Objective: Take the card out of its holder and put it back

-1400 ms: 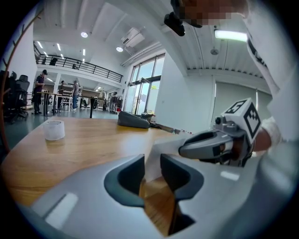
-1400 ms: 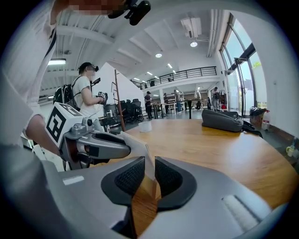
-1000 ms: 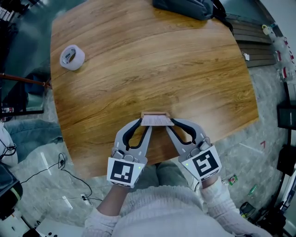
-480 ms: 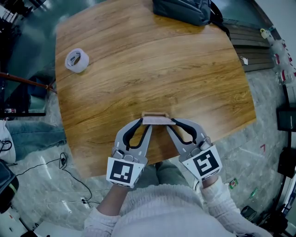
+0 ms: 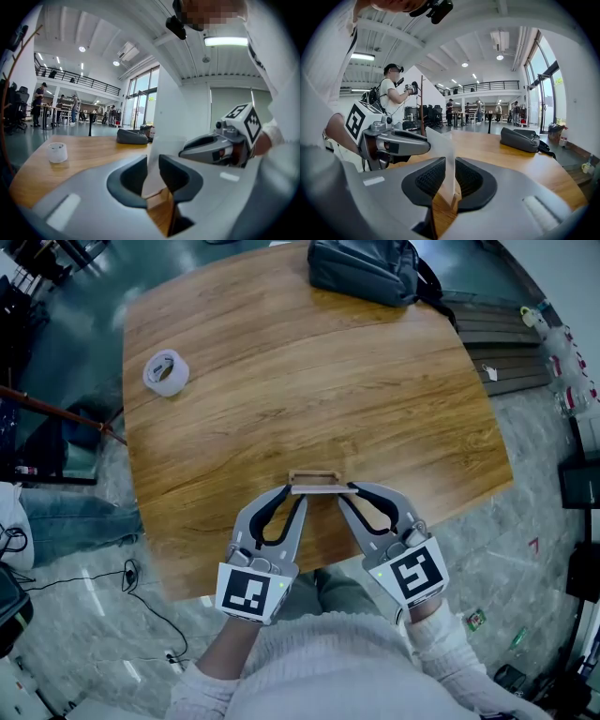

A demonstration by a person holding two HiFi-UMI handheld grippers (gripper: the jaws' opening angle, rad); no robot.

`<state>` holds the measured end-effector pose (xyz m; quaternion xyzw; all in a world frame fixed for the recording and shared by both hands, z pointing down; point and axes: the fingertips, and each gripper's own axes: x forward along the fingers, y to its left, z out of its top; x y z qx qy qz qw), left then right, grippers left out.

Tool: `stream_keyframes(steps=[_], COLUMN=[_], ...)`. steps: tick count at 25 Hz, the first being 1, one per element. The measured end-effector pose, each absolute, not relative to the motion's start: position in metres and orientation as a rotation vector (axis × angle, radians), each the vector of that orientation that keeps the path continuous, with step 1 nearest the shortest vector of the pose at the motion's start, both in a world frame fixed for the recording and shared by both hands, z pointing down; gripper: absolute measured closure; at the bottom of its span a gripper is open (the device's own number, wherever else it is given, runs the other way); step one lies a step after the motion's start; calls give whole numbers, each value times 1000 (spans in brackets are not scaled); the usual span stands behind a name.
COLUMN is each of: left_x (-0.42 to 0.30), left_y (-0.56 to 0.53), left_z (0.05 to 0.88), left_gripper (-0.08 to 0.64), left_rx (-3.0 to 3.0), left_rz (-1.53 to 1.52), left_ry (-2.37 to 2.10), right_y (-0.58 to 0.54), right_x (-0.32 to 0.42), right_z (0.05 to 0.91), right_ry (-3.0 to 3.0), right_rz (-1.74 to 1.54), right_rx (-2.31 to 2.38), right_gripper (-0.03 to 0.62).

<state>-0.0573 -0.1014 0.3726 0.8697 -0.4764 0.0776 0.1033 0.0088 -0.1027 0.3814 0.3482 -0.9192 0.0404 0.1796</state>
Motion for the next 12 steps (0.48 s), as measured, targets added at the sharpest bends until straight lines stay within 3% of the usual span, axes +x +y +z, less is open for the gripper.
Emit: stream_keyframes(steps=[12], left_x=[-54], left_y=[-79], left_z=[355], left_gripper=[492], left_rx=[2611], left_rz=[193], left_ry=[-1395], right_y=[-85], right_x=[13], right_z=[357], right_ry=[-2610], right_rz=[54], right_rx=[1036], right_gripper=[535])
